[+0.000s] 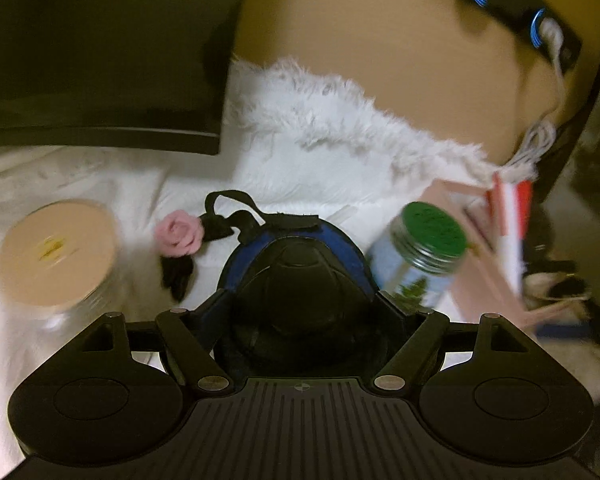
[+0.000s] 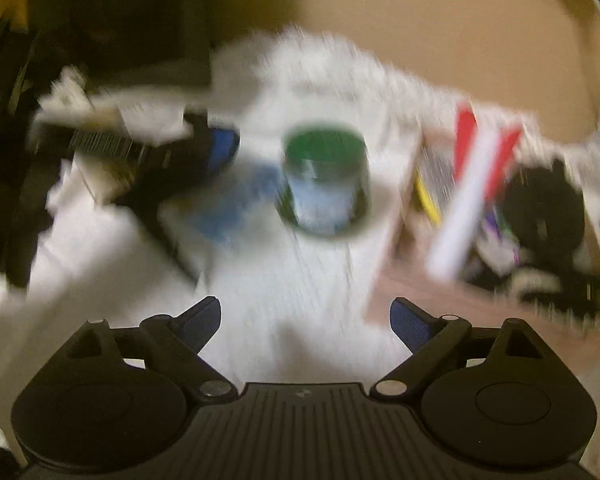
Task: Organize soft objects
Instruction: 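Grasp the blue-and-black padded mask with the left gripper, then grasp the pink fabric rose with the right gripper while the left gripper holds the mask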
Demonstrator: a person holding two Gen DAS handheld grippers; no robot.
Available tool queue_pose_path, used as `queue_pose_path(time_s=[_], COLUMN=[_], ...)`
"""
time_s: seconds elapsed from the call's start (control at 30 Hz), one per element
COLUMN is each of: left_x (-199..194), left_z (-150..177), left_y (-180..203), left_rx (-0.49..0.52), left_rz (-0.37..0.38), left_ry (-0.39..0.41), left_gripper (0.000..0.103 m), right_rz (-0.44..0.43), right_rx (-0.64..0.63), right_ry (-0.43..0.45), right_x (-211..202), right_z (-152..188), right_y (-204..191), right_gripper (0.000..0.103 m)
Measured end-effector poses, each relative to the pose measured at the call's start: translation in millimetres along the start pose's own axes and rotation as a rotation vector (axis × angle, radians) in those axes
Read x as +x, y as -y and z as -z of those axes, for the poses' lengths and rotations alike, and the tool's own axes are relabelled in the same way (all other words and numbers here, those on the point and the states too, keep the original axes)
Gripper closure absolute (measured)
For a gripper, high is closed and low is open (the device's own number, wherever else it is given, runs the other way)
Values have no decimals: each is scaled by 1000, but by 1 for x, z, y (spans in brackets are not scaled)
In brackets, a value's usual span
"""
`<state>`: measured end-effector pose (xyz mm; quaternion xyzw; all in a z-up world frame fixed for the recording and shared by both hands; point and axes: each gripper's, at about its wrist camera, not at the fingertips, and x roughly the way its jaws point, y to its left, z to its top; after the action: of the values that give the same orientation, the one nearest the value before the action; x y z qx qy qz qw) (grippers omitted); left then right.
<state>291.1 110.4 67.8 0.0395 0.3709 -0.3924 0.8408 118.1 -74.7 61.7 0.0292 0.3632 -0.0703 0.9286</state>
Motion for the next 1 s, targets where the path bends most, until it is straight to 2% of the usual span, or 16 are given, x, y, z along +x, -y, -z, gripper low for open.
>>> queue_pose_path(time_s=[0.1, 0.17, 0.27, 0.37, 0.5, 0.57, 0.7, 0.8, 0.87, 0.9, 1.0], left_x=[-36, -54, -77, -93, -105, -111, -121, -127, -128, -129, -129], left_z=[12, 22, 35, 45, 54, 58, 68, 75, 78, 80, 83], left_y=[-8, -17, -28, -35, -55, -63, -82, -95, -99, -101, -100], left_rx=[-45, -78, -101, -80, -136, -157, -211, -252, -264, -267, -258], left_rz=[7, 20, 20, -21, -38, -37, -39, -40, -42, -39, -18], left_ry=[16, 4, -21, -15, -8, -4, 6, 14, 15, 12, -3], left_gripper=[21, 21, 21, 21, 21, 21, 21, 21, 21, 21, 21], right_rz=[-25, -37, -114, -208, -199, -167, -179, -140, -111, -110, -146], right_rx=[-32, -43, 21, 107, 182, 204, 270, 301, 285, 273, 256], right_ry=[59, 57, -14, -99, -151, -198, -280, -289, -270, -272, -281], right_x=[-2, 9, 42, 89, 146, 172, 207, 224, 227, 227, 214], right_z=[-34, -64, -109, -146, -163, -169, -167, -166, -165, -165, -166], right_y=[-9, -16, -28, -42, -64, -75, -89, -93, -97, -99, -99], right_gripper=[12, 12, 13, 13, 16, 24, 45, 49, 57, 70, 72])
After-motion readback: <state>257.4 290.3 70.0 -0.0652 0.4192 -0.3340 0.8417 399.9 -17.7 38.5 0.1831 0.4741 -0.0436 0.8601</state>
